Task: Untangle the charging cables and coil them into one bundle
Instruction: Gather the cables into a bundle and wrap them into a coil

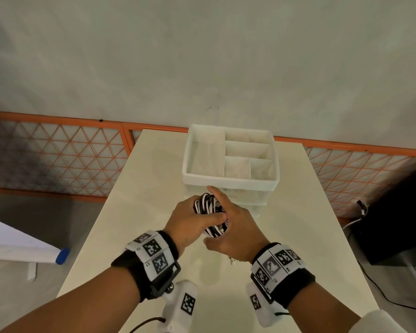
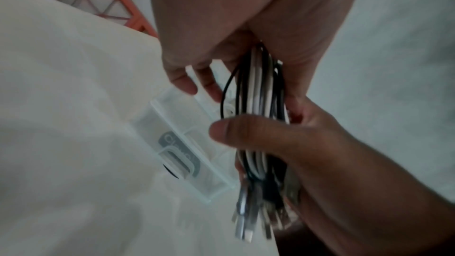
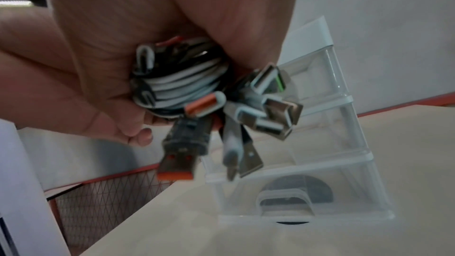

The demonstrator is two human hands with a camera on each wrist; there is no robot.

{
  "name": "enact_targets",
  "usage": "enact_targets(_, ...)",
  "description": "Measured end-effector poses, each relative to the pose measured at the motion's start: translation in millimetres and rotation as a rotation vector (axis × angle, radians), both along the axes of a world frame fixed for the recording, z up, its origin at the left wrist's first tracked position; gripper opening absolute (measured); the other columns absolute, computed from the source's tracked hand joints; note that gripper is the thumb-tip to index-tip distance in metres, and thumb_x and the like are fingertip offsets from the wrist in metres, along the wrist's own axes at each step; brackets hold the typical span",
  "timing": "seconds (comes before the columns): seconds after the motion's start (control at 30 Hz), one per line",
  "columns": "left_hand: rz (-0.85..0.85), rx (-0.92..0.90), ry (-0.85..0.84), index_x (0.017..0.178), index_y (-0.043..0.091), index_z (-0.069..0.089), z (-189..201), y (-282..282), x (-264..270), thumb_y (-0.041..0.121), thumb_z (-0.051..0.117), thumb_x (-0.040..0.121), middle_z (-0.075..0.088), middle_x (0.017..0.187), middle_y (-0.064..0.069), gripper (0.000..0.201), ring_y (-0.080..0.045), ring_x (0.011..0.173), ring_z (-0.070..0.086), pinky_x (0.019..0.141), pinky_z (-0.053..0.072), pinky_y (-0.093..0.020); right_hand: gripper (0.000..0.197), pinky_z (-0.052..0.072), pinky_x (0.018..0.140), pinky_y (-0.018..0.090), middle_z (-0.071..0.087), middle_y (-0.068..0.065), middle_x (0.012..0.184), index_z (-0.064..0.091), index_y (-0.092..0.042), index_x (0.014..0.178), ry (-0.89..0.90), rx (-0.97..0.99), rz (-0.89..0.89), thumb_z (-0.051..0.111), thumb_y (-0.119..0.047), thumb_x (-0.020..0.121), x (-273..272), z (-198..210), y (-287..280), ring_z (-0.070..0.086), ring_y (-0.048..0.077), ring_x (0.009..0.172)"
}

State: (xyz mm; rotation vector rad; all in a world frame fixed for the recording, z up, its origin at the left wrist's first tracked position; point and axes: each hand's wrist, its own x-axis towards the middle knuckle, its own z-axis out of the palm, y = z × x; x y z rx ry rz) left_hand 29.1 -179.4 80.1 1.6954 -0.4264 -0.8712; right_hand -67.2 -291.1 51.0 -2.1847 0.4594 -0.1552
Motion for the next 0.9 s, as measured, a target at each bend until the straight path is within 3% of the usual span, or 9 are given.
enact_targets(0.1, 0.166, -0.041, 0.070, 0.093, 0.015, 0.074, -2, -3, -13, 0.010, 0.085, 0.070, 0.078, 0.085, -0.003, 0.026, -0.015, 0.077, 0.075, 0.065, 0.056, -0.027, 0.120, 0.055, 0.097, 0.032, 0.067, -0.013, 0.119, 0.009, -0.047, 0.155, 0.013, 0.024, -0.008, 0.083, -0.027, 0.062, 1, 1, 0, 0.064, 0.007, 0.109)
enact_targets(0.2, 0.234, -0.074, 0.155, 0.088, 0.011, 0.076, -2, -6, -20, 0.004, 0.082, 0.070, 0.078, 0.086, -0.009, 0.021, -0.024, 0.080, 0.075, 0.069, 0.059, -0.034, 0.124, 0.055, 0.093, 0.025, 0.069, -0.012, 0.114, 0.009, -0.037, 0.157, 0.018, 0.069, -0.025, 0.088, -0.021, 0.062, 0, 4, 2, 0.066, 0.005, 0.104)
enact_targets(0.33, 0.149, 0.073, -0.071, 0.074, 0.018, 0.075, 0, -3, -12, 0.015, 0.075, 0.057, 0.076, 0.074, -0.003, 0.017, -0.025, 0.077, 0.074, 0.074, 0.061, -0.043, 0.114, 0.056, 0.095, 0.037, 0.065, -0.011, 0.121, 0.018, -0.036, 0.150, 0.032, -0.046, -0.083, 0.080, -0.035, 0.054, 1, 6, 10, 0.064, 0.013, 0.110)
enact_targets(0.47, 0.111, 0.226, -0.219, 0.076, 0.019, 0.069, 8, 3, -1, 0.012, 0.069, 0.067, 0.073, 0.076, -0.001, 0.012, -0.021, 0.076, 0.069, 0.063, 0.052, -0.030, 0.097, 0.057, 0.084, 0.041, 0.059, -0.008, 0.121, 0.027, -0.036, 0.145, 0.098, -0.325, -0.078, 0.074, -0.038, 0.061, 0, 11, 20, 0.063, 0.021, 0.103)
enact_targets(0.57, 0.025, 0.293, -0.314, 0.079, 0.019, 0.067, 12, 5, -2, 0.015, 0.067, 0.072, 0.070, 0.075, 0.002, 0.008, -0.017, 0.072, 0.065, 0.059, 0.047, -0.025, 0.095, 0.056, 0.080, 0.040, 0.057, -0.007, 0.114, 0.023, -0.041, 0.146, 0.120, -0.383, -0.053, 0.073, -0.036, 0.065, -4, 10, 22, 0.063, 0.022, 0.100)
enact_targets(0.67, 0.011, 0.287, -0.342, 0.086, 0.023, 0.068, 9, 5, -7, 0.017, 0.066, 0.073, 0.072, 0.079, 0.004, 0.015, -0.017, 0.077, 0.067, 0.065, 0.052, -0.027, 0.107, 0.054, 0.084, 0.041, 0.061, -0.005, 0.113, 0.012, -0.047, 0.148, 0.186, -0.337, -0.082, 0.076, -0.045, 0.062, -6, 9, 26, 0.063, 0.024, 0.100)
enact_targets(0.77, -0.016, 0.296, -0.379, 0.093, 0.023, 0.069, 2, 6, -11, 0.017, 0.063, 0.076, 0.073, 0.084, 0.003, 0.019, -0.020, 0.082, 0.069, 0.077, 0.057, -0.034, 0.096, 0.057, 0.080, 0.040, 0.067, -0.011, 0.097, 0.024, -0.041, 0.140, 0.208, -0.319, -0.125, 0.075, -0.051, 0.059, -8, 5, 29, 0.066, 0.021, 0.089)
enact_targets(0.9, -0.031, 0.243, -0.214, 0.090, 0.025, 0.071, -7, 10, -12, 0.021, 0.070, 0.068, 0.075, 0.079, 0.000, 0.022, -0.021, 0.070, 0.073, 0.059, 0.061, -0.032, 0.082, 0.057, 0.075, 0.036, 0.067, -0.012, 0.092, 0.032, -0.039, 0.131, 0.213, -0.287, -0.127, 0.073, -0.035, 0.061, -17, 0, 27, 0.066, 0.019, 0.083)
